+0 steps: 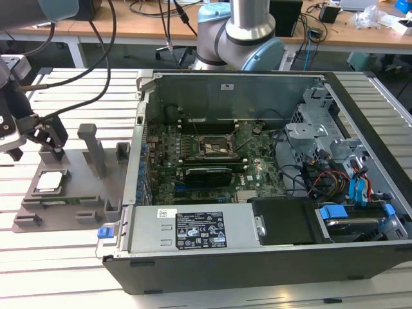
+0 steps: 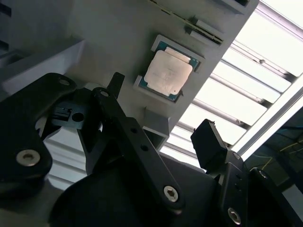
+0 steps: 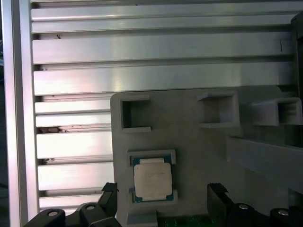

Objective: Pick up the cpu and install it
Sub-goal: 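Pick up the cpu and move it towards the insertion slot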

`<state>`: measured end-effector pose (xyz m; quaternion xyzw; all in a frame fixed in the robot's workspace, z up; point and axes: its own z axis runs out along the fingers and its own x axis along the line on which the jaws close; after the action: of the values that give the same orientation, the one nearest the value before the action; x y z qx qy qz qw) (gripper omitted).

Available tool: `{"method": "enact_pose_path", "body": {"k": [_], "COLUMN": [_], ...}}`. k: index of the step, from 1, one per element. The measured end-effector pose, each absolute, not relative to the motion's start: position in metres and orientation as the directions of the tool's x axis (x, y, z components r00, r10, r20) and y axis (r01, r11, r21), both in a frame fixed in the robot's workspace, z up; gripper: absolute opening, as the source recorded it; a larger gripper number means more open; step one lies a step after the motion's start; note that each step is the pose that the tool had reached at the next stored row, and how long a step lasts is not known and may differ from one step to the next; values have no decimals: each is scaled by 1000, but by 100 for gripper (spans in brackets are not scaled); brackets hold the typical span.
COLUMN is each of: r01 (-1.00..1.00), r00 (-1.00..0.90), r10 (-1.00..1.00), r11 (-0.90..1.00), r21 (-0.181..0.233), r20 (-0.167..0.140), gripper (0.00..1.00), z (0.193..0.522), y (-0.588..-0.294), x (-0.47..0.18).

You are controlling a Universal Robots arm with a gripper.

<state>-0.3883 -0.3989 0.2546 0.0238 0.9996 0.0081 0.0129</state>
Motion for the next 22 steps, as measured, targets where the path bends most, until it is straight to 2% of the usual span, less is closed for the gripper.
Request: {"method": "enact_pose_path", "body": {"k": [22], "r01": [47], "r00": [-999], "r10": [48], "r11": [999], "r21": [17], "r20": [-25], "gripper": [84], "z": [233], "y": [-399], "x": [-388]}}
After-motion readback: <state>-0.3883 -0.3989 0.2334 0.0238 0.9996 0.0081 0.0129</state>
